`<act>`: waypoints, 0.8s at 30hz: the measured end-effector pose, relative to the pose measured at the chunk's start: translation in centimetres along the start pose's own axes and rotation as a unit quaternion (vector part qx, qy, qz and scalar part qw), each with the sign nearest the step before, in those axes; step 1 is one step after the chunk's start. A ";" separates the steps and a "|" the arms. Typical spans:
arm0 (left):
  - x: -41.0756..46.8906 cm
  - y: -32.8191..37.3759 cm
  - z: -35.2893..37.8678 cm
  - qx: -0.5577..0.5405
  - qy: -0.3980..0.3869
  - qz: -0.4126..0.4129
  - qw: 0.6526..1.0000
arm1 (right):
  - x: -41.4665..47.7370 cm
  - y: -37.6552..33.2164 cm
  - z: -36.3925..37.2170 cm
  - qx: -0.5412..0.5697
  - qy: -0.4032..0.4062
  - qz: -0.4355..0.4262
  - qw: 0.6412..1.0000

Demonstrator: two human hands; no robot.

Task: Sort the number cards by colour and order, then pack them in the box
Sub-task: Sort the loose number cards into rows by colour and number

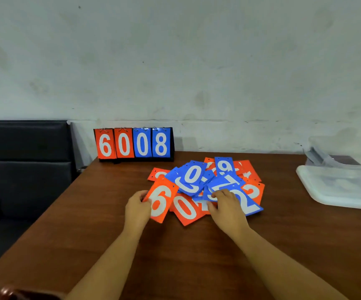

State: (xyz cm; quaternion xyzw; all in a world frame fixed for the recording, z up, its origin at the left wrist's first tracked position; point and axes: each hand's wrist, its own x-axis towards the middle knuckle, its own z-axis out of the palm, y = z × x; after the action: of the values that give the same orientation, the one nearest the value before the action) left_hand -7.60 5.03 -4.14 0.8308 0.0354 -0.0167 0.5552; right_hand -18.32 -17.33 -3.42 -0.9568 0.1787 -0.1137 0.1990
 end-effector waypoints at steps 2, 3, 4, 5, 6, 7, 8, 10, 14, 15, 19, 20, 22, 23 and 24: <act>-1.1 -0.5 -1.2 -0.053 0.027 -0.039 0.997 | -0.8 -1.1 -0.3 0.030 0.002 -0.017 0.999; -1.8 -0.9 -1.8 -0.065 0.044 -0.059 0.995 | -1.3 -1.8 -0.2 0.040 -0.013 -0.030 0.999; -2.5 -1.3 -2.4 -0.070 0.062 -0.077 0.993 | -1.8 -2.6 0.0 0.041 -0.038 -0.044 0.997; -3.0 -1.9 -2.9 -0.069 0.077 -0.088 0.991 | -2.1 -3.4 0.4 0.036 -0.064 -0.058 0.996; -3.5 -2.6 -3.6 -0.056 0.087 -0.094 0.990 | -2.4 -4.3 1.0 0.027 -0.086 -0.066 0.994; -3.9 -3.2 -4.3 -0.033 0.093 -0.097 0.990 | -2.5 -5.2 1.6 0.012 -0.101 -0.067 0.992; -4.2 -3.7 -5.1 -0.005 0.100 -0.094 0.991 | -2.4 -5.9 2.3 -0.010 -0.111 -0.064 0.992; -4.6 -4.6 -6.9 0.037 0.102 -0.067 0.992 | -2.0 -7.1 3.7 -0.063 -0.128 -0.057 0.988; -4.9 -6.3 -9.3 0.074 0.033 0.004 0.997 | -1.2 -7.9 5.9 -0.153 -0.138 -0.073 0.976; -4.8 -6.6 -9.6 0.087 0.015 0.015 0.996 | -1.0 -8.0 6.1 -0.170 -0.135 -0.083 0.973; -4.3 -7.8 -10.5 0.149 -0.017 0.062 0.987 | -0.8 -8.9 5.4 -0.235 -0.127 -0.129 0.955; -4.2 -7.9 -10.7 0.170 -0.023 0.074 0.982 | -0.8 -9.1 4.9 -0.240 -0.098 -0.137 0.956; -4.3 -8.6 -10.9 0.250 -0.016 0.117 0.961 | -1.3 -9.6 3.8 -0.215 -0.008 -0.111 0.970; -4.3 -9.0 -10.9 0.303 0.003 0.144 0.942 | -1.7 -10.1 3.3 -0.188 0.034 -0.103 0.976; -4.6 -9.0 -11.0 0.334 0.031 0.167 0.927 | -2.2 -10.8 3.0 -0.146 0.071 -0.101 0.982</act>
State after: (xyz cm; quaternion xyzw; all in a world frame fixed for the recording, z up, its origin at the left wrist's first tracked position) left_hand -12.99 18.38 -7.91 0.9621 -0.0943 0.0909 0.2391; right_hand -16.30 -6.24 -1.87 -0.9783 0.1091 -0.1734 0.0317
